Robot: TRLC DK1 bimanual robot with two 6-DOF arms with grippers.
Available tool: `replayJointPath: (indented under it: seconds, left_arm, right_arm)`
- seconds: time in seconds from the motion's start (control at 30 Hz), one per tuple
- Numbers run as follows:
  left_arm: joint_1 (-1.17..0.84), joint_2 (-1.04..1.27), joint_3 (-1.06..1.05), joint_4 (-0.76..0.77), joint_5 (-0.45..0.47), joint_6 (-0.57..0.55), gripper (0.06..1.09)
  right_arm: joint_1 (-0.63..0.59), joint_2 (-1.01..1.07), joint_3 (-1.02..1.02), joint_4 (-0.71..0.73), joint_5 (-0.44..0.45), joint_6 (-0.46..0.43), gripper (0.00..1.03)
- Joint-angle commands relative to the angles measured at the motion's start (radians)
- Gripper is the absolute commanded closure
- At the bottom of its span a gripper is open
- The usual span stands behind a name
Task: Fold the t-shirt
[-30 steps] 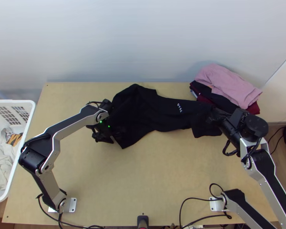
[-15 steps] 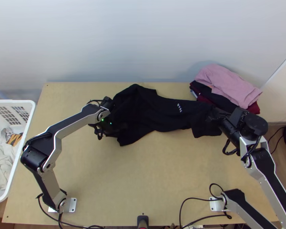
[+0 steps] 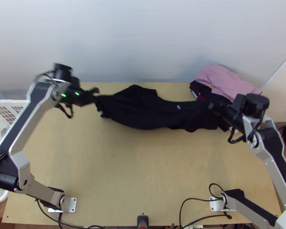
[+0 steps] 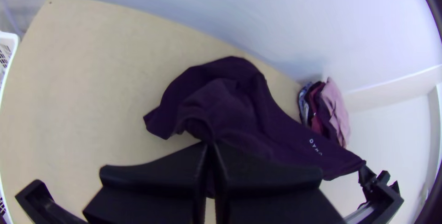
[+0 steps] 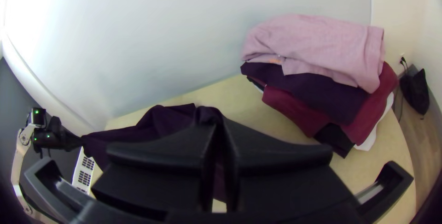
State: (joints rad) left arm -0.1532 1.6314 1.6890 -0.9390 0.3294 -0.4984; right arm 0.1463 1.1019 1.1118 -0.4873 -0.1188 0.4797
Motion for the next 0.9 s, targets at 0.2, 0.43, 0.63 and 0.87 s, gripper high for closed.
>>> replayJointPath:
  seconds: [0.2, 0.43, 0.63, 0.87]
  left_arm:
    - [0.136, -0.033, 0.221, -0.037, 0.002, 0.011, 1.05]
    - [0.187, -0.019, 0.46, -0.024, -0.041, 0.0, 1.05]
    - [0.202, -0.042, 0.571, 0.095, -0.125, 0.015, 1.05]
    - [0.202, -0.114, 0.561, 0.174, -0.153, 0.029, 1.05]
  right_arm:
    - [-0.008, 0.168, 0.344, -0.171, 0.08, 0.031, 1.0]
    - [-0.001, 0.222, 0.526, -0.036, 0.099, -0.075, 1.0]
    - [0.01, 0.223, 0.603, 0.237, 0.1, -0.151, 1.0]
    - [0.021, 0.156, 0.611, 0.322, 0.097, -0.153, 1.0]
